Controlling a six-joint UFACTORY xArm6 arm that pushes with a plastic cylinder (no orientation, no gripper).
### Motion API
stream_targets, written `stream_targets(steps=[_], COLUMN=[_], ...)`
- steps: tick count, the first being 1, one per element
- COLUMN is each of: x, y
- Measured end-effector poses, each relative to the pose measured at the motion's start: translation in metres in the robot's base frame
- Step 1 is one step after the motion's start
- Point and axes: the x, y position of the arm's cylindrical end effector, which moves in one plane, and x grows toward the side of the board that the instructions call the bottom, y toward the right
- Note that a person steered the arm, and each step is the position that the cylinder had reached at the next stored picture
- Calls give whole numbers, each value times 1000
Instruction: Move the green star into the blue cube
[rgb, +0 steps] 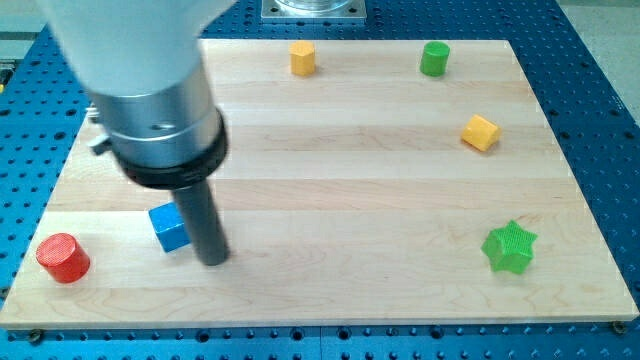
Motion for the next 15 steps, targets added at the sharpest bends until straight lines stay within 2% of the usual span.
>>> stream_targets(steps=[1,2,3,4,5,6,7,8,9,10,11,12,13,14,15], x=[-40,-22,-21,-47,-78,-85,-73,-42,-12,-10,-32,-27,54,61,26], y=[-16,-66,-36,51,168,303,355,397,379,288,270,311,314,257,168])
